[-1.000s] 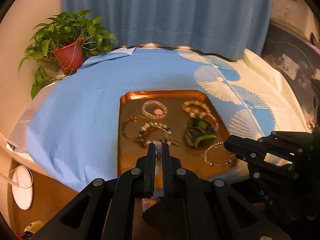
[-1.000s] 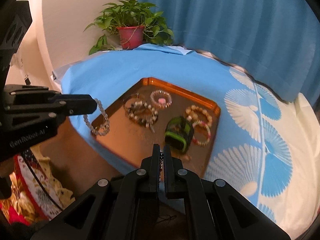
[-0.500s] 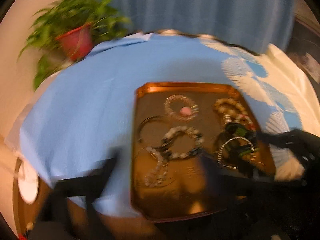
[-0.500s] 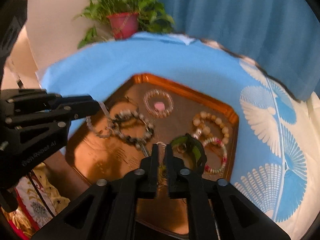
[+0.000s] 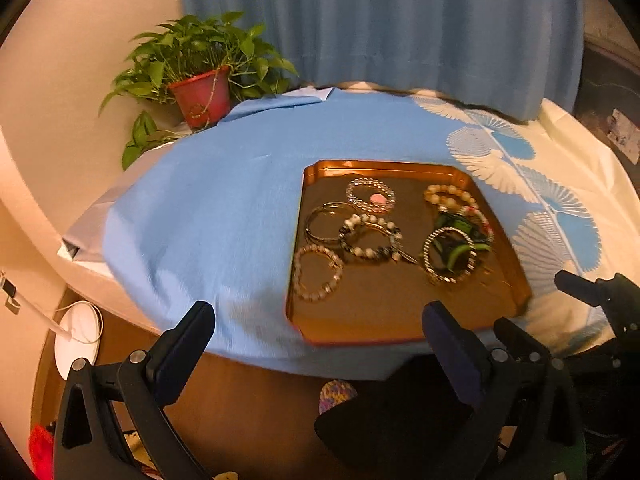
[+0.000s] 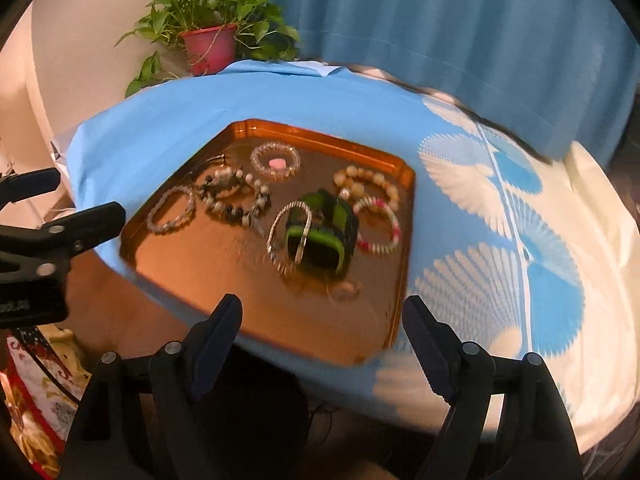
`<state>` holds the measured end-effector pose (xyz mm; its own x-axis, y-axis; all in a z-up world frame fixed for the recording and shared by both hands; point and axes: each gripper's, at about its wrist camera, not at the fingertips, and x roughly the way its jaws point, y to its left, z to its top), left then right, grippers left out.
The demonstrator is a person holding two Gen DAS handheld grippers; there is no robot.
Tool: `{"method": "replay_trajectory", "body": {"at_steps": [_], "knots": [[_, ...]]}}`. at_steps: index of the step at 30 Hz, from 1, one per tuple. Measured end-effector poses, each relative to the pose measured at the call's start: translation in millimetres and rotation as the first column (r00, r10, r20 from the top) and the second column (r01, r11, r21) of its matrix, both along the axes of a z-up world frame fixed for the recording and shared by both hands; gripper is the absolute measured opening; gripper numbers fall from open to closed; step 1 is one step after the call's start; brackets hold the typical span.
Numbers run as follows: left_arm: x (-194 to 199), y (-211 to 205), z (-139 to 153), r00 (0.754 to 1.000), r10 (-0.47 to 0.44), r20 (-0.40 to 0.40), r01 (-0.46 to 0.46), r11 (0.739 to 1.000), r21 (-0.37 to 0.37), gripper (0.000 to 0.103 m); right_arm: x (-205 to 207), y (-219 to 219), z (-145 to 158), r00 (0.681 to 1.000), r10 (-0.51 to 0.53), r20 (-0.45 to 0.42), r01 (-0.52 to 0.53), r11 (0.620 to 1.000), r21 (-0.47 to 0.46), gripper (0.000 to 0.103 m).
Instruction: Organize jewelry
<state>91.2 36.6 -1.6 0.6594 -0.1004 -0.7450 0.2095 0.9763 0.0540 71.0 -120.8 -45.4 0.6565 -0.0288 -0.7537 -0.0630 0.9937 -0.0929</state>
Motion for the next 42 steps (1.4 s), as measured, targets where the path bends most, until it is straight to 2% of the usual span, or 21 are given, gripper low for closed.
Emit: {"method": "replay_trajectory", "body": {"at_steps": [8,17,42], "knots": [[-39,1,16,0.999,0.000,0.035,0.000,1.000,-0.015,0.102,-50,3,16,0.999,-0.009,0.046,0.009,1.000,-0.006,0.082],[-62,-4,27,0.998,-0.009,0.066,0.009,1.000,-0.005,0.102,-73,2,32,0.997,-0.017,0.069,0.018,1.000,-0.004,0.082],[-72,-9,31,0.998,-0.008,0.069,0.007,1.000,0.014,0.102,-85,-5,39,0.997,-0.022,0.078,0.021,1.000,0.011,0.083]]}}
